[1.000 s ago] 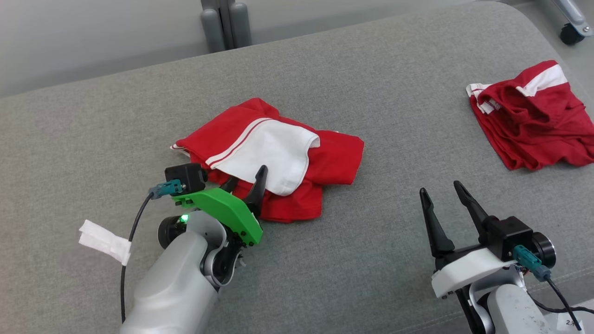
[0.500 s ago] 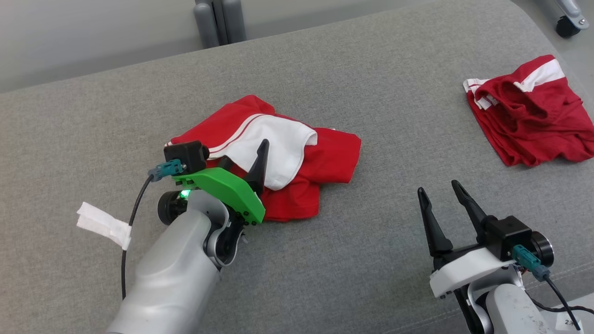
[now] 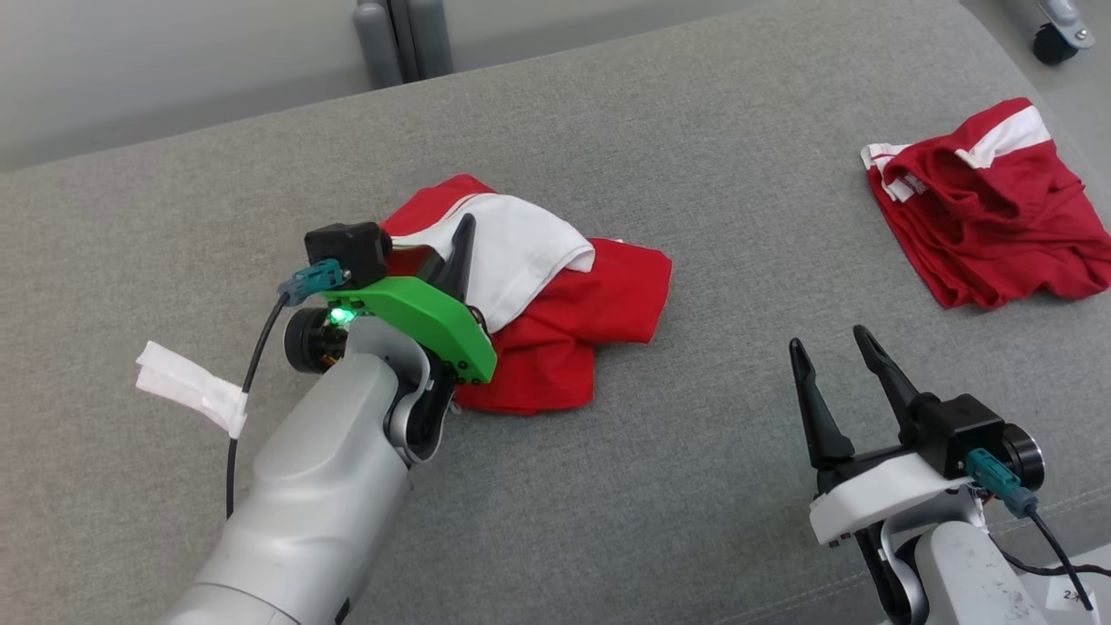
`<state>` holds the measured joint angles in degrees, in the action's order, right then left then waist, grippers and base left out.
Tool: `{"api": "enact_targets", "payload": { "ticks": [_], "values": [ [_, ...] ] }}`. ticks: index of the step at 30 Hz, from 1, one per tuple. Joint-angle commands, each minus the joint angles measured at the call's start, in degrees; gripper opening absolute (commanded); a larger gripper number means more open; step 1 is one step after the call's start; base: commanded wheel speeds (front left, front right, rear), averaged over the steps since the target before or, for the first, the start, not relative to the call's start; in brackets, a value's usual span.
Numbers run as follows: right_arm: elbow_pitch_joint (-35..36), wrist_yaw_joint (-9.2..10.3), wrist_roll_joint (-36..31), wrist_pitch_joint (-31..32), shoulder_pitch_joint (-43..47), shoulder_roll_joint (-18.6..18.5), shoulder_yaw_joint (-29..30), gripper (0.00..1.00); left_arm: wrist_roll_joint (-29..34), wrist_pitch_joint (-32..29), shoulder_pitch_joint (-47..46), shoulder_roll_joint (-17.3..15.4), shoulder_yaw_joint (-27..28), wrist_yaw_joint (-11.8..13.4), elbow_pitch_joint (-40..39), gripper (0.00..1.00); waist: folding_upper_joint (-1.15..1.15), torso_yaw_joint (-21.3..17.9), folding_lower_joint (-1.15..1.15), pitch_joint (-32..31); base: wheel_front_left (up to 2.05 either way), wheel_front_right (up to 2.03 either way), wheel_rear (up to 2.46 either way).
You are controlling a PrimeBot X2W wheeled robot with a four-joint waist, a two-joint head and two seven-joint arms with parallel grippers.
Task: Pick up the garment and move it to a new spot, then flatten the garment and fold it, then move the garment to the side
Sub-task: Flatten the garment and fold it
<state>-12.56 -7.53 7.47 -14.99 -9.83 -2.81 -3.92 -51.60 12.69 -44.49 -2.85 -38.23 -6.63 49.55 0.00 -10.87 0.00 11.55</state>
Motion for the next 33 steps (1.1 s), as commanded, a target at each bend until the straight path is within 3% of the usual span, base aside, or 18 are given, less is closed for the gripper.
{"api": "enact_targets", "payload": {
  "ticks": [1, 9, 15, 24, 33],
  "values": [
    [0.05, 0.09, -0.55, -0.28, 0.28, -0.18, 0.26, 1.0, 0.83, 0.63, -1.38, -0.5, -0.16, -0.37, -0.63, 0.0, 0.0, 0.8, 0.0, -0.76, 0.0, 0.0, 0.0],
    [-0.45, 0.09, 0.28, -0.28, 0.49, -0.19, -0.79, 1.0, 3.94, 0.22, -7.52, -1.39, -2.1, -0.53, -4.74, 0.0, 0.0, 2.34, 0.0, -3.71, 0.0, 0.0, 0.0],
    [-0.63, 0.09, 0.48, -0.28, 1.21, -0.19, -0.38, 1.0, 4.55, -0.13, -13.72, -3.93, -1.02, -0.56, -8.84, 0.0, 0.0, 2.52, 0.0, -5.18, 0.0, 0.0, 0.0],
    [-0.79, 0.09, -0.65, -0.28, 2.73, -0.18, 2.56, 1.0, 4.98, -2.11, -16.69, -11.35, 1.59, 1.76, -19.46, 0.0, 0.0, 5.23, 0.0, -7.74, 0.0, 0.0, 0.0],
    [-0.33, 0.09, -0.14, -0.28, 3.36, -0.19, 2.08, 1.0, 2.12, -4.66, -2.51, -21.99, 5.47, 7.7, -28.33, 0.0, 0.0, 7.17, 0.0, -8.09, 0.0, 0.0, 0.0]
  ]
}}
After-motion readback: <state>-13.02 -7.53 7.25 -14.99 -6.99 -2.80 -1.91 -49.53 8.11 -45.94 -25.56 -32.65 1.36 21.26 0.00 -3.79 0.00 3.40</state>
